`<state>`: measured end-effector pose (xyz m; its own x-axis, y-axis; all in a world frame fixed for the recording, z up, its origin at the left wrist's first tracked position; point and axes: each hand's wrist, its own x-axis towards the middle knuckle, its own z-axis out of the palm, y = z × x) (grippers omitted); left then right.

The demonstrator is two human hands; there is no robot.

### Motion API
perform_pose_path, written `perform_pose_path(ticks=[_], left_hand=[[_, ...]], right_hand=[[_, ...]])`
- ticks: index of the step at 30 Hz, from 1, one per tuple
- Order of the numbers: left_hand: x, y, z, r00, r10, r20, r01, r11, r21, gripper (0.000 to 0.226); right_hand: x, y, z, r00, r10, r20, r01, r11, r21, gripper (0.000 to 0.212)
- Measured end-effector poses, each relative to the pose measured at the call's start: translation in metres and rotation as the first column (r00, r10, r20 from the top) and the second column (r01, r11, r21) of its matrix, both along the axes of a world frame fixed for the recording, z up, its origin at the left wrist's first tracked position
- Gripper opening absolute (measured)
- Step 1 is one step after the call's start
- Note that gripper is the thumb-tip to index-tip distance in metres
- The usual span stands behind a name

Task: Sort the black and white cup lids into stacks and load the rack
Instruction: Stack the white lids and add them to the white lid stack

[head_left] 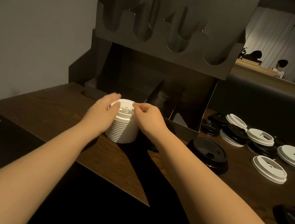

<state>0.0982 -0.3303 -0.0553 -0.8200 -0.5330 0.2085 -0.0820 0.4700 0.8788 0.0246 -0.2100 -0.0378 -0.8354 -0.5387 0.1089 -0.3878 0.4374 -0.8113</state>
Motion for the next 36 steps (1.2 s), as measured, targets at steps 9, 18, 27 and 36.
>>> perform_pose_path(ticks=[9, 18, 27, 36], left_hand=[[-0.004, -0.003, 0.003, 0.998, -0.046, 0.041, 0.047, 0.999, -0.016, 0.040], [0.002, -0.006, -0.003, 0.992, 0.063, 0.113, -0.025, 0.952, -0.305, 0.063], [-0.010, 0.068, 0.035, 0.999, -0.030, -0.024, 0.019, 0.932, -0.362, 0.049], [-0.028, 0.180, 0.059, 0.976, -0.211, -0.047, 0.194, 0.952, -0.237, 0.048]], right_hand=[[-0.002, 0.006, 0.005, 0.960, 0.078, -0.270, 0.009, 0.952, 0.304, 0.047], [-0.007, 0.019, 0.002, 0.920, 0.217, -0.327, -0.067, 0.907, 0.416, 0.052], [0.005, 0.063, 0.024, 0.962, 0.134, -0.238, -0.057, 0.951, 0.304, 0.053], [-0.002, 0.164, 0.046, 0.948, 0.002, -0.317, 0.127, 0.914, 0.385, 0.057]])
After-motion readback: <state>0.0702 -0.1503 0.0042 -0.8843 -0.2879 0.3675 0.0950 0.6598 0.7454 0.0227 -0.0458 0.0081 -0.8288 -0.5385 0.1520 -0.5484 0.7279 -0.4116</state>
